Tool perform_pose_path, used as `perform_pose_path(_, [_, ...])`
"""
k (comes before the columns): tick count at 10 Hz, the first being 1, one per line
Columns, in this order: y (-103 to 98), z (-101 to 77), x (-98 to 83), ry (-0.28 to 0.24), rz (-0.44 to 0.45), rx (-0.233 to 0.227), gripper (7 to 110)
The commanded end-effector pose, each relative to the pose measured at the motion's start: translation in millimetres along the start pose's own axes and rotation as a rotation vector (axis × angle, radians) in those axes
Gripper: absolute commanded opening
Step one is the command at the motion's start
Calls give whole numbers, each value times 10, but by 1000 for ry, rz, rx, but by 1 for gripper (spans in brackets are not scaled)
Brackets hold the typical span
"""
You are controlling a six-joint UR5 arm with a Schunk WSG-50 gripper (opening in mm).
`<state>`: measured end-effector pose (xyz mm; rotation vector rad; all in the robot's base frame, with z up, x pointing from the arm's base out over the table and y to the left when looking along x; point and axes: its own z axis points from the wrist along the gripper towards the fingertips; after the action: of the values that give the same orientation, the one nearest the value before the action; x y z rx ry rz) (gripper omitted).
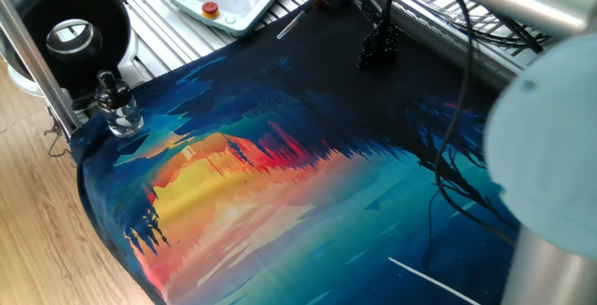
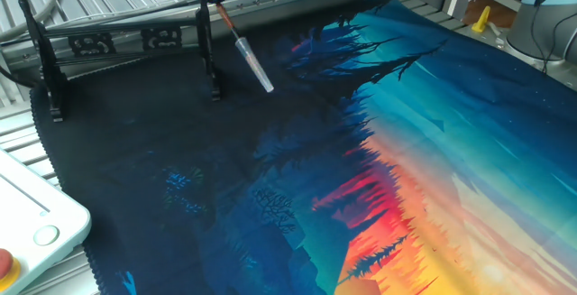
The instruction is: Place the brush on the pen rack
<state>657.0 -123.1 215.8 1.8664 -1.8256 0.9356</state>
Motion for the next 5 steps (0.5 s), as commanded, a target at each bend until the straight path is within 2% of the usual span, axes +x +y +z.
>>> perform_pose_path(1, [-73,-68,30,11,-52,98,7])
perform_pose_path(2, [-42,-101,184,55,-68,92,7])
perform_pose_path(3, [-19,-120,223,60,-75,87,7])
perform_pose_path(4, [-18,-135,327,97,-89,88,7])
perform_pose_path(5, [99,-146,518,169,-80,38,7])
